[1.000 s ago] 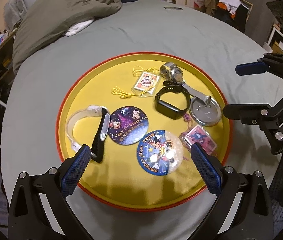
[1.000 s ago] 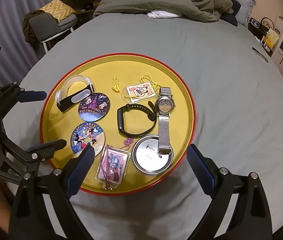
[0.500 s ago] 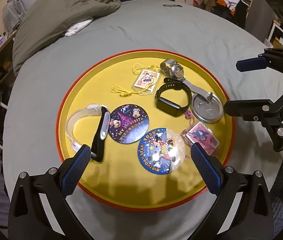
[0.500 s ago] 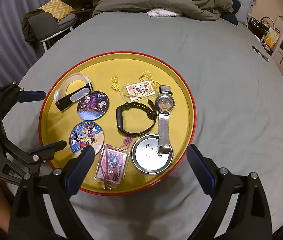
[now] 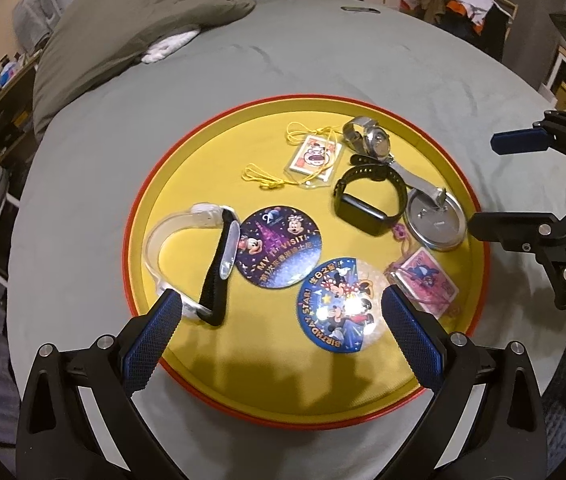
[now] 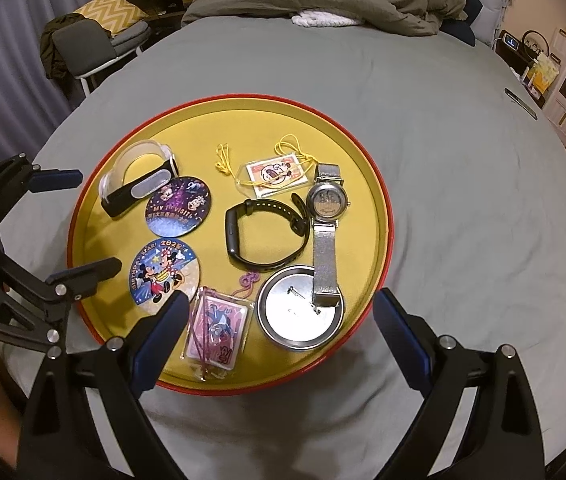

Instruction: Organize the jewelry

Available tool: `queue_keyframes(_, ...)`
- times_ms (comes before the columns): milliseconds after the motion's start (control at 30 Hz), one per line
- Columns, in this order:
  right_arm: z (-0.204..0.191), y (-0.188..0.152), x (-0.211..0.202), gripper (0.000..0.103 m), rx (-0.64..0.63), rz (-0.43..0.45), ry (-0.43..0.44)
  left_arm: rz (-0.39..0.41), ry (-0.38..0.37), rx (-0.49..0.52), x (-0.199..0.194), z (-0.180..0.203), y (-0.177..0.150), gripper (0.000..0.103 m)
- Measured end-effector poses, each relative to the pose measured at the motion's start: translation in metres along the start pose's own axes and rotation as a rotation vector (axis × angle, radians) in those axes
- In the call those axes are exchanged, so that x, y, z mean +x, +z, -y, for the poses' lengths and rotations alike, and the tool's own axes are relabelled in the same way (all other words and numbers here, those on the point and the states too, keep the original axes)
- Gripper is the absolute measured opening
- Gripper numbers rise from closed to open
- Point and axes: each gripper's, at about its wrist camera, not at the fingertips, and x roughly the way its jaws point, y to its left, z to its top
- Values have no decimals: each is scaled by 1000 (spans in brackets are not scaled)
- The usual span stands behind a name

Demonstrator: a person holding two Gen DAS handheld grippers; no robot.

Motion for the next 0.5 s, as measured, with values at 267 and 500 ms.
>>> queue_keyframes(267, 1, 5, 10, 89, 1, -11, -2, -2, 8, 13, 3, 2, 4, 97)
queue_keyframes(500, -6, 12, 14, 89, -1, 1, 17, -19, 26, 21, 12, -9, 10, 97)
